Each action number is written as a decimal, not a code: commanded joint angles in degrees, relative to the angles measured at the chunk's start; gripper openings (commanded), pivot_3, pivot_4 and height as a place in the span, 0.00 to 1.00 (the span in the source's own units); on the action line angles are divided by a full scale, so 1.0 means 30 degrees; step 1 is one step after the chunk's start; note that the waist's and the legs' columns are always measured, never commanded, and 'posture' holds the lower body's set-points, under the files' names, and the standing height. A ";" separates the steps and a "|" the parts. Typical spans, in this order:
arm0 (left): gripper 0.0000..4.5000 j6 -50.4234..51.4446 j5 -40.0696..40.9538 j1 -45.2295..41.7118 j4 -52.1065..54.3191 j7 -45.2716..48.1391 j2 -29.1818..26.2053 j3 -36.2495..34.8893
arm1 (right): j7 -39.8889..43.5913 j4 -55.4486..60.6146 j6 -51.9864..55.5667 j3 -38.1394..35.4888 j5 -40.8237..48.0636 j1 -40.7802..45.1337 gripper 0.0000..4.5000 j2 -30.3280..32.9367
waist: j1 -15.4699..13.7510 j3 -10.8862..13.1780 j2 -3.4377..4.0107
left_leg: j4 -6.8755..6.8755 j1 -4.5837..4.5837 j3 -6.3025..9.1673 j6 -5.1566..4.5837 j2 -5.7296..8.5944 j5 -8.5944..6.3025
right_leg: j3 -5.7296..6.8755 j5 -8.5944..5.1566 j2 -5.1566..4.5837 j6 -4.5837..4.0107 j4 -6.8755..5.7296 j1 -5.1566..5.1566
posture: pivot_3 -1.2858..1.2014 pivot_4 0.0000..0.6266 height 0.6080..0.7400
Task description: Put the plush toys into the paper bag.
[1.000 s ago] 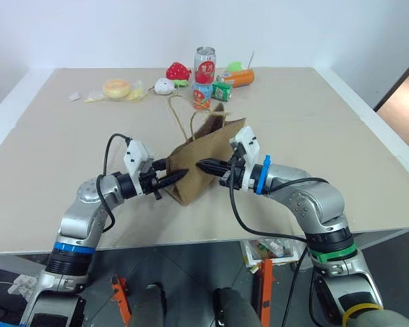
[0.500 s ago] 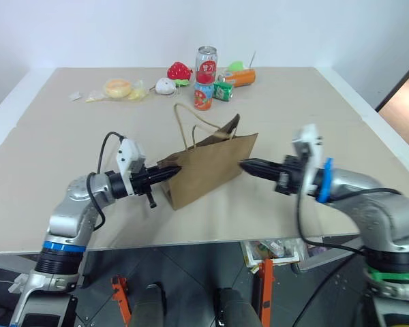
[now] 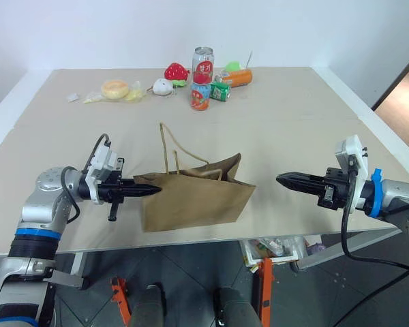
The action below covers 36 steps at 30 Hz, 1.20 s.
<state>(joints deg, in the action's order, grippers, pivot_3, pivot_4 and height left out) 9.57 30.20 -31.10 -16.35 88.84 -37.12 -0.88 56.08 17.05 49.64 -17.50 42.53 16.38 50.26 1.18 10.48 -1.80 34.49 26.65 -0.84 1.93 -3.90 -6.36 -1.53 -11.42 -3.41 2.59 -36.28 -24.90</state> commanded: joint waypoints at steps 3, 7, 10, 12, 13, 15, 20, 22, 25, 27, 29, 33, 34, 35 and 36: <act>0.19 -0.1966 -0.0854 -0.1425 -0.2077 0.0780 0.0788 0.0250 | 0.0516 0.0706 -0.0414 -0.0422 0.0225 -0.0604 0.00 0.0680 | -0.0009 -0.0001 0.0001 | 0.0001 0.0002 -0.0001 -0.0001 0.0000 0.0001 | -0.0001 -0.0001 -0.0002 0.0002 0.0000 0.0006 | 0.52 0.24 1.00; 0.51 -0.2456 -0.0631 -0.2056 -0.2650 0.0195 0.1354 -0.0432 | 0.0639 0.0917 -0.0394 -0.0328 0.0587 -0.0486 0.00 0.0762 | -0.0012 -0.0001 0.0000 | 0.0008 0.0002 0.0002 -0.0005 0.0000 0.0003 | -0.0001 0.0002 0.0003 0.0007 -0.0002 0.0010 | 0.52 0.24 1.00; 0.70 -0.2777 -0.0511 -0.2145 -0.2526 -0.0613 0.1380 -0.1100 | 0.0737 0.1258 -0.0104 -0.0647 0.1303 -0.0059 0.00 0.0830 | -0.0008 -0.0001 0.0000 | 0.0012 0.0002 0.0003 -0.0005 0.0000 0.0004 | -0.0001 0.0005 0.0002 0.0011 -0.0003 0.0013 | 0.52 0.24 1.00; 0.76 -0.0855 0.0079 -0.2045 -0.1391 -0.1064 0.0746 -0.1415 | 0.0828 0.1378 0.0104 -0.0890 0.1806 0.0273 0.00 0.0969 | 0.0012 -0.0001 0.0000 | 0.0012 0.0001 0.0002 -0.0008 0.0000 0.0005 | -0.0002 0.0006 0.0003 0.0013 -0.0003 0.0013 | 0.52 0.24 1.00; 0.76 0.0689 0.0609 -0.1929 -0.0518 -0.1460 0.0335 -0.1588 | 0.0853 0.1439 0.0136 -0.0923 0.1927 0.0304 0.00 0.1044 | 0.0018 -0.0001 0.0000 | 0.0013 0.0001 0.0002 -0.0008 -0.0001 0.0005 | -0.0002 0.0006 0.0003 0.0013 -0.0004 0.0010 | 0.52 0.24 1.00; 0.76 0.2831 0.1622 -0.1557 0.1240 -0.2234 -0.0231 -0.2017 | 0.0896 0.1410 0.0121 -0.0846 0.2028 0.0338 0.00 0.1181 | 0.0018 0.0003 -0.0005 | 0.0010 0.0010 0.0009 -0.0009 -0.0003 0.0006 | -0.0002 0.0007 0.0010 0.0015 -0.0014 -0.0002 | 0.52 0.24 1.00; 0.76 0.8003 0.3749 -0.0183 0.4900 -0.3822 -0.2365 -0.2978 | 0.1151 0.1228 0.0159 -0.0871 0.2354 0.0567 0.00 0.1552 | 0.0020 0.0001 0.0000 | 0.0009 0.0007 0.0007 -0.0008 0.0000 0.0005 | -0.0008 -0.0008 0.0002 0.0034 -0.0014 0.0012 | 0.52 0.24 1.00; 0.76 1.0433 0.4694 0.0201 0.5633 -0.4850 -0.3314 -0.3576 | 0.1183 0.1167 0.0211 -0.0999 0.2596 0.0679 0.00 0.1658 | 0.0016 0.0001 -0.0001 | 0.0009 0.0004 0.0004 -0.0007 -0.0001 0.0005 | -0.0014 -0.0007 0.0004 0.0033 -0.0017 0.0003 | 0.52 0.24 1.00; 0.76 1.3160 0.5771 0.0593 0.5561 -0.6468 -0.4379 -0.5063 | 0.1186 0.1053 0.0262 -0.1247 0.2935 0.0666 0.00 0.1666 | 0.0014 0.0002 -0.0001 | 0.0009 -0.0003 0.0010 -0.0006 -0.0003 0.0004 | -0.0010 -0.0003 0.0007 0.0026 -0.0027 0.0000 | 0.52 0.24 1.00; 0.76 1.3496 0.5987 0.1605 0.5909 -0.6438 -0.4963 -0.5831 | 0.1179 0.0932 0.0166 -0.1224 0.2895 0.0571 0.00 0.1620 | 0.0014 0.0002 -0.0002 | 0.0009 -0.0010 0.0009 -0.0003 -0.0003 0.0002 | -0.0010 -0.0001 0.0004 0.0022 -0.0029 0.0000 | 0.52 0.24 1.00; 0.76 1.2909 0.5604 0.2876 0.6467 -0.6400 -0.5217 -0.6392 | 0.1166 0.0849 0.0071 -0.1122 0.2809 0.0518 0.00 0.1565 | 0.0013 0.0003 -0.0003 | 0.0010 -0.0014 0.0009 -0.0001 -0.0002 0.0001 | -0.0009 0.0000 0.0002 0.0021 -0.0029 -0.0001 | 0.52 0.24 1.00; 0.76 1.2598 0.5524 0.4613 0.6862 -0.6935 -0.5211 -0.7466 | 0.1101 0.0679 0.0028 -0.0941 0.2792 0.0657 0.00 0.1510 | 0.0018 0.0002 -0.0002 | -0.0004 -0.0026 -0.0041 0.0031 -0.0002 -0.0020 | -0.0011 -0.0008 -0.0031 0.0004 -0.0025 -0.0022 | 0.52 0.24 1.00; 0.76 1.2782 0.5610 0.5228 0.6973 -0.6836 -0.5416 -0.7765 | 0.1110 0.0644 0.0031 -0.0942 0.2797 0.0673 0.00 0.1533 | 0.0015 0.0002 -0.0002 | -0.0007 -0.0025 -0.0039 0.0031 -0.0002 -0.0019 | -0.0010 -0.0010 -0.0030 0.0002 -0.0025 -0.0024 | 0.52 0.24 1.00; 0.76 1.2878 0.5628 0.5728 0.7015 -0.6764 -0.5565 -0.7999 | 0.1139 0.0606 0.0034 -0.0961 0.2812 0.0678 0.00 0.1557 | 0.0011 0.0002 -0.0002 | -0.0014 -0.0021 -0.0039 0.0034 -0.0004 -0.0021 | -0.0009 -0.0011 -0.0028 0.0000 -0.0025 -0.0035 | 0.52 0.24 1.00; 0.76 1.2928 0.5545 0.6157 0.6989 -0.6754 -0.5694 -0.8164 | 0.1154 0.0579 0.0042 -0.0981 0.2825 0.0674 0.00 0.1576 | 0.0010 0.0003 -0.0003 | -0.0018 -0.0020 -0.0039 0.0034 -0.0005 -0.0022 | -0.0008 -0.0012 -0.0028 -0.0001 -0.0025 -0.0037 | 0.52 0.24 1.00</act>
<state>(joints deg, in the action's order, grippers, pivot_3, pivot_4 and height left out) 48.47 46.15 -16.35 2.34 68.05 -51.90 -20.97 59.36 18.77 50.54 -18.88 50.30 17.57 54.07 1.21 10.49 -1.81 34.43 26.60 -0.96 2.06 -3.92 -6.44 -1.55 -11.46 -3.50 2.58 -36.35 -25.03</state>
